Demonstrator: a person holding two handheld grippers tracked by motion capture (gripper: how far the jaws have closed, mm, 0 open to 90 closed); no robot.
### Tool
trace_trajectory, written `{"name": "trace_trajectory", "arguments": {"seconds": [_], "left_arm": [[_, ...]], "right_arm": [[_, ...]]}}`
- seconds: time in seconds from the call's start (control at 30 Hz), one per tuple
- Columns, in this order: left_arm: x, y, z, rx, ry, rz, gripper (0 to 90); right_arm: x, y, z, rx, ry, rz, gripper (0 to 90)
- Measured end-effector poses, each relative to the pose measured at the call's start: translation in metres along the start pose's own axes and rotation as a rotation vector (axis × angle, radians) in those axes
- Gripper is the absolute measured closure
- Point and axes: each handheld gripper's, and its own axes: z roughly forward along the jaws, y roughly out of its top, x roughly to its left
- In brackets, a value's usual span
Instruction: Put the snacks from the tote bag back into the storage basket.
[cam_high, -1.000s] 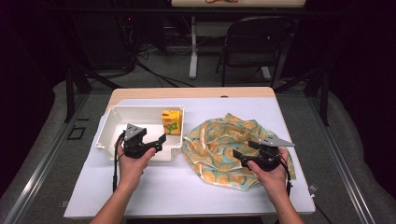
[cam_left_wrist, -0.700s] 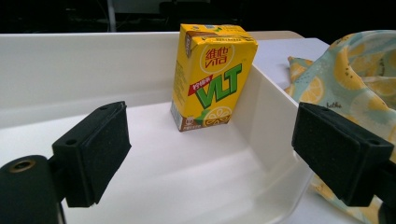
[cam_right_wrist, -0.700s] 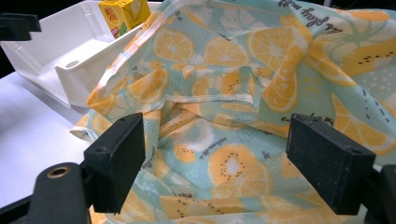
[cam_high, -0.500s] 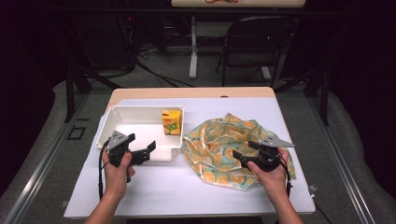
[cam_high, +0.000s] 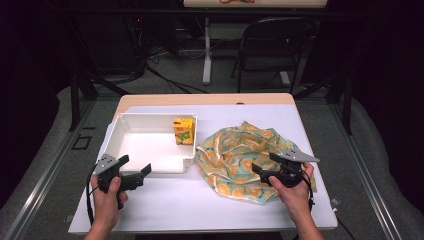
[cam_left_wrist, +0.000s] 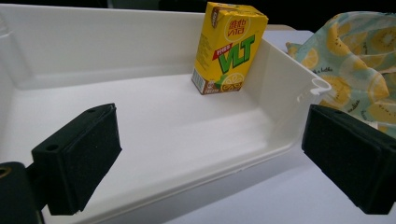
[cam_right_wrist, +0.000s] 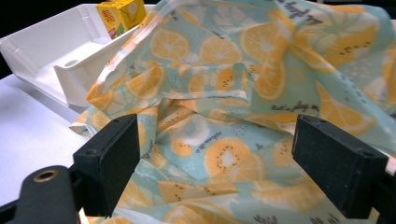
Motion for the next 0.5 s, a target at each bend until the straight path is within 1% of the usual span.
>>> {"name": "trace_trajectory", "arguments": {"seconds": [0.03,0.07,0.1,0.17,0.23,0.27,0.3,0.33,0.4,0.47,0.5], "left_arm": [[0.002,-0.002,-0.003,0.002,0.006,0.006,3.5],[0.003,-0.004,-0.006,-0.003,0.009,0.004,3.5],[0.005,-0.006,-0.008,0.002,0.004,0.002,3.1],[0.010,-0.011,-0.011,0.008,0.002,-0.013,1.7],[0.013,-0.014,-0.013,0.022,0.009,-0.025,1.6],[0.014,-0.016,-0.015,0.025,0.013,-0.026,1.7],[0.015,-0.016,-0.017,0.028,0.015,-0.024,1.6],[0.016,-0.017,-0.018,0.025,0.020,-0.021,1.4],[0.017,-0.018,-0.022,0.028,0.037,-0.018,1.2],[0.020,-0.019,-0.024,0.030,0.049,-0.016,1.2],[0.021,-0.020,-0.025,0.033,0.052,-0.016,1.3]], "right_arm": [[-0.001,-0.001,-0.001,-0.002,0.002,0.000,14.3],[-0.002,-0.002,-0.004,-0.004,0.006,-0.004,14.3],[-0.003,-0.003,-0.006,-0.006,0.007,-0.001,14.3],[-0.006,-0.007,-0.012,-0.007,0.001,0.000,14.2],[-0.011,-0.012,-0.019,-0.001,-0.008,0.008,14.1],[-0.013,-0.014,-0.022,0.001,-0.012,0.011,14.1],[-0.015,-0.017,-0.026,-0.005,-0.020,0.019,14.1],[-0.018,-0.019,-0.030,0.000,-0.031,0.018,14.0],[-0.023,-0.025,-0.039,-0.006,-0.048,0.031,14.0],[-0.028,-0.029,-0.047,-0.003,-0.068,0.034,14.0],[-0.031,-0.032,-0.050,-0.014,-0.076,0.042,14.0]]}}
